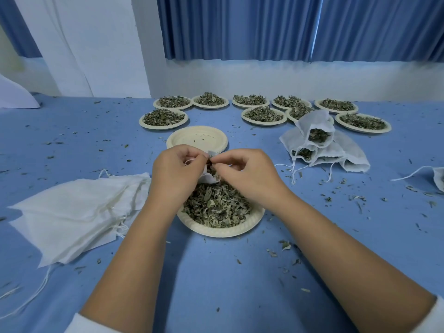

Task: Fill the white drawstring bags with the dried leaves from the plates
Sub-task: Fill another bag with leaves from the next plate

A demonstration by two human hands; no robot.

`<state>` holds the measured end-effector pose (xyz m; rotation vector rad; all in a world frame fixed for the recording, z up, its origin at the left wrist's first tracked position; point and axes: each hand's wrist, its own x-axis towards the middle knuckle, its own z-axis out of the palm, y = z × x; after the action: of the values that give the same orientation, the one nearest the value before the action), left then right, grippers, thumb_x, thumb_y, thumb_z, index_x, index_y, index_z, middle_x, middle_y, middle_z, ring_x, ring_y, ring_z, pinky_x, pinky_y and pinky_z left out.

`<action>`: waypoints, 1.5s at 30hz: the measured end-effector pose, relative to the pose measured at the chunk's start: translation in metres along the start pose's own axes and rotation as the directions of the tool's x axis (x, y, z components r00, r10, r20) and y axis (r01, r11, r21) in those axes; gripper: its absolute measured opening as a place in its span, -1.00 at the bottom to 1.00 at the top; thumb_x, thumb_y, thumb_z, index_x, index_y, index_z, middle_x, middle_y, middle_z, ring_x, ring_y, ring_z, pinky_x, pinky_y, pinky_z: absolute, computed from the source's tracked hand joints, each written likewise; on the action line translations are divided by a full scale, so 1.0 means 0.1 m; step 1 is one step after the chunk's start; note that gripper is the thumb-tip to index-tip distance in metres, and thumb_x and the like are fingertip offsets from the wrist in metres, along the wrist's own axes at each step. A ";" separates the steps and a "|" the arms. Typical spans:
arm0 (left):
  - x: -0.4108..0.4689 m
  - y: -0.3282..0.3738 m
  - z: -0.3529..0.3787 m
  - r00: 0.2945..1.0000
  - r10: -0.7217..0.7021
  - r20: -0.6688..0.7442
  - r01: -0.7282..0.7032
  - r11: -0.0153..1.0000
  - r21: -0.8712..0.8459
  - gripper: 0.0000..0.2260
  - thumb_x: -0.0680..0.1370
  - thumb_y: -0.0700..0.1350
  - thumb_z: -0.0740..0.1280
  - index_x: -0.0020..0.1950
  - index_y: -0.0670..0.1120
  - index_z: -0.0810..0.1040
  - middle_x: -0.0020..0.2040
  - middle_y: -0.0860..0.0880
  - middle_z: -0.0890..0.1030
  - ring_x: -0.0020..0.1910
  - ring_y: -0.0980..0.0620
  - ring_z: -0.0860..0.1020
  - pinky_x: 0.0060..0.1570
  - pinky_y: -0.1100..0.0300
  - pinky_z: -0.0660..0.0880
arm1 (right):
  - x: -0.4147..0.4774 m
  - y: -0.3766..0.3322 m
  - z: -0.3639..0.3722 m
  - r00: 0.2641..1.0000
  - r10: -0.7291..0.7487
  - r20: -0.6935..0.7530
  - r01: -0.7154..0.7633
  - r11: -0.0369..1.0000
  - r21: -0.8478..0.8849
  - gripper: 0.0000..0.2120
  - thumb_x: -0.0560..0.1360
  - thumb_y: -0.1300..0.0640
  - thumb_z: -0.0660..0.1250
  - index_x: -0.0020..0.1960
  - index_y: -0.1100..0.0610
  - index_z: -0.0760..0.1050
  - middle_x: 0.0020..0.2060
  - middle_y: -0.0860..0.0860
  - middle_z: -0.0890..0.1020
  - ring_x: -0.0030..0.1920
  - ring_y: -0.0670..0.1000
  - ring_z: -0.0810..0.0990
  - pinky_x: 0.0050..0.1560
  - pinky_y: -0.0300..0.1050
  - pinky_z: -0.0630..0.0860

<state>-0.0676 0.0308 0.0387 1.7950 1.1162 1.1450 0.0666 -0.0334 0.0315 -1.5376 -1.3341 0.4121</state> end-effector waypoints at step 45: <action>0.07 -0.13 -0.04 0.992 -0.009 -0.126 0.027 0.990 0.142 -0.90 0.54 -0.07 0.33 -0.10 -0.02 0.64 -0.27 0.19 0.59 -0.29 0.32 0.51 -0.30 0.30 0.39 | -0.08 0.06 0.02 0.925 0.000 0.381 0.203 0.846 -0.493 -0.57 0.43 -0.13 0.47 0.24 0.01 0.59 0.15 -0.04 0.59 0.16 -0.04 0.51 0.15 -0.12 0.44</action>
<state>-0.0729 0.0426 0.0311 1.8376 1.3150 1.2068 0.0654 -0.0393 0.0231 -1.8838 -1.9382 0.2834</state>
